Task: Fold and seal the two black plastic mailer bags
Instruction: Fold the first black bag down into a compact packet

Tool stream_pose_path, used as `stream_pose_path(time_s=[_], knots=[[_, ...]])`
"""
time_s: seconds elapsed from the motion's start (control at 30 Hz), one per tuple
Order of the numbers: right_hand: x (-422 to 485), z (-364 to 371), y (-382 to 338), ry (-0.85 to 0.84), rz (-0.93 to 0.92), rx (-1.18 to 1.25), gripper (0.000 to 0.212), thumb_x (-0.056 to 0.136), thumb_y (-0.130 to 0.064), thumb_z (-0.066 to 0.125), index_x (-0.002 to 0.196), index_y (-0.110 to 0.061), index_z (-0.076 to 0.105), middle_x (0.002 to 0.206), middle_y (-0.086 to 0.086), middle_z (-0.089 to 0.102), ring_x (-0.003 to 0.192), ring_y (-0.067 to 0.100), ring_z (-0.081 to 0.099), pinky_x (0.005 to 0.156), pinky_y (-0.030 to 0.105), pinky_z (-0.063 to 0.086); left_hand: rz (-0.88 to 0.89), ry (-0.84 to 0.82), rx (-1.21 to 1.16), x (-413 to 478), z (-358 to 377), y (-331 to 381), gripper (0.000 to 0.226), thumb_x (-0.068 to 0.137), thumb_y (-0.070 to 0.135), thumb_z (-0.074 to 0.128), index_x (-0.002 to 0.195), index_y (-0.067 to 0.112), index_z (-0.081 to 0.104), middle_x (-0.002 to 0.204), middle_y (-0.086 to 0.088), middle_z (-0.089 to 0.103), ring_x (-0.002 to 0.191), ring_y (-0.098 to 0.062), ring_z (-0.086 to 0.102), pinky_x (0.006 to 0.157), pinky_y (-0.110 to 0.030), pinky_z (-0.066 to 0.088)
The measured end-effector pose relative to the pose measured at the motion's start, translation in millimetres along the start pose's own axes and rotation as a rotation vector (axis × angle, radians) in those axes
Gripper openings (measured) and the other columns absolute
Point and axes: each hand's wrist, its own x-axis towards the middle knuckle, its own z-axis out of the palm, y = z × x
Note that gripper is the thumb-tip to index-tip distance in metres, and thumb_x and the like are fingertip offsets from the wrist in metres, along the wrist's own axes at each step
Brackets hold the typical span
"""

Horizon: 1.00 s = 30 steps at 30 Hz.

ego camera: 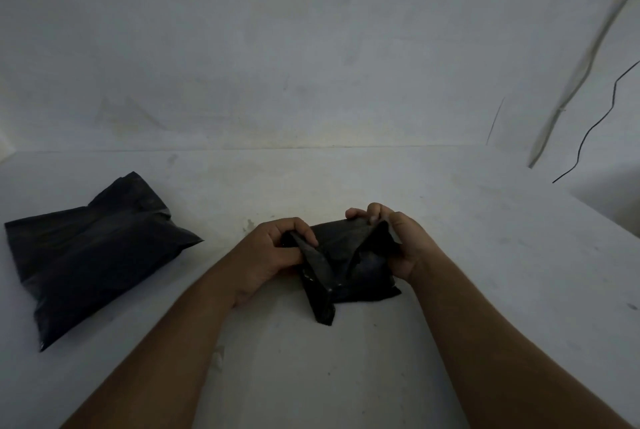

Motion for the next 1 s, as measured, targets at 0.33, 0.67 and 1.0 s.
stream_pose_path(time_s=[0.33,0.67,1.0], knots=[[5,-33,-35,-0.238,0.155,-0.411,0.025,0.077,0.004,0.031,0.062,-0.009,0.047,0.107,0.023,0.062,0.086,0.029,0.061,0.076,0.034,0.048,-0.082,-0.104,0.0,4,-7,-9,0.032,0.088,-0.006,0.048,0.076,0.018,0.064,0.104,-0.034,0.059,0.094,-0.037,0.057,0.088,-0.047,0.042],[-12,-43,-47,-0.238,0.125,-0.316,0.047,0.084,0.0,0.033,0.12,-0.005,0.061,0.111,0.021,0.059,0.092,0.037,0.058,0.077,0.041,0.052,-0.113,0.005,-0.224,1,-6,-3,0.014,0.088,-0.008,0.057,0.086,0.006,0.06,0.081,-0.007,0.066,0.073,-0.017,0.064,0.066,-0.025,0.057],[-11,-24,-17,-0.071,0.126,-0.492,0.052,0.082,-0.036,0.07,0.125,-0.007,0.065,0.12,0.027,0.064,0.104,0.04,0.061,0.096,0.049,0.048,-0.12,0.181,-0.399,7,4,0,0.041,0.089,-0.014,0.05,0.115,0.013,0.066,0.101,-0.007,0.075,0.086,-0.021,0.071,0.074,-0.035,0.061]])
